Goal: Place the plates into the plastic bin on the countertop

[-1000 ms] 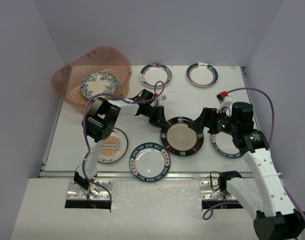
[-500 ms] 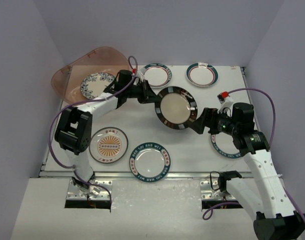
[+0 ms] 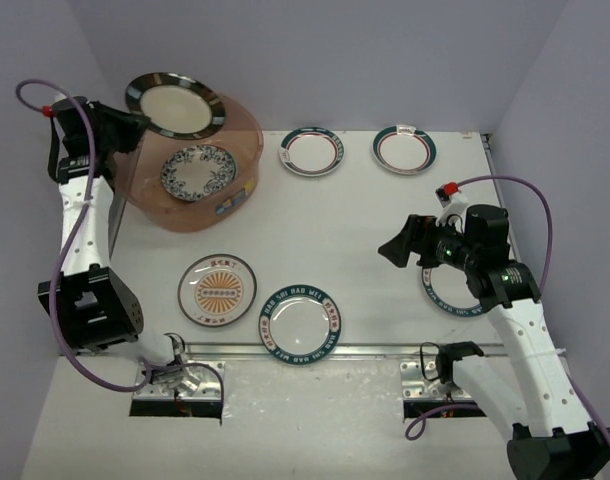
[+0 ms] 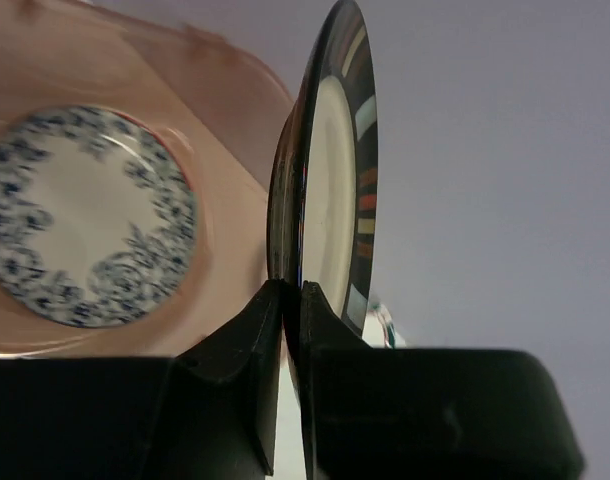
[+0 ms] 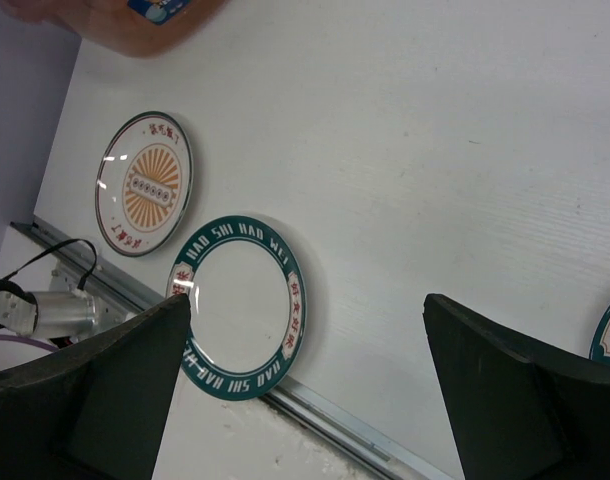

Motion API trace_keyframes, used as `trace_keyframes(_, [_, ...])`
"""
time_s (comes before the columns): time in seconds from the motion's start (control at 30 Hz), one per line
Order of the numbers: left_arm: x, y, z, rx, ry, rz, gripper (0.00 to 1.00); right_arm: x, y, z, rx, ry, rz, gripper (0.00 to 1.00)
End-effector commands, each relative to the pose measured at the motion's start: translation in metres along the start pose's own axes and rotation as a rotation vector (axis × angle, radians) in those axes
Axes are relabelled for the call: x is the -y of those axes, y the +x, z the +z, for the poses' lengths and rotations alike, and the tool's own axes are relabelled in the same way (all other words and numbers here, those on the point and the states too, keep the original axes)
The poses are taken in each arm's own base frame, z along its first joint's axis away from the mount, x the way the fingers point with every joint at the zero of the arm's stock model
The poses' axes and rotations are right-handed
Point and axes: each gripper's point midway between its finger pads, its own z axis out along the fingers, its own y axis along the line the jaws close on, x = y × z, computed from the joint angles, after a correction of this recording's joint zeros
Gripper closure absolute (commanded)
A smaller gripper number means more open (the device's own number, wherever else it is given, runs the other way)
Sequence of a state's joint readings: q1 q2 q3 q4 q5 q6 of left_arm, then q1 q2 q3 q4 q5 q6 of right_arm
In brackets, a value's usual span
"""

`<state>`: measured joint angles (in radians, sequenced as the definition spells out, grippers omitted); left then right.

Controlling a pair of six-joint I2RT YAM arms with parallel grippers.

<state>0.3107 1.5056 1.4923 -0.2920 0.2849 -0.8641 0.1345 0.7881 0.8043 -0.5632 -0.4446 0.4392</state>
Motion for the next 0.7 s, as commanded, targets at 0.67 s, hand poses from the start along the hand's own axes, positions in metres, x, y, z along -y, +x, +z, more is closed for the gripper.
trace_keyframes(0.67, [-0.110,0.013,0.132,-0.102,-0.034,-0.083,0.99,-0.013,-0.013,0.009,0.018,-0.095,-0.039,0.01])
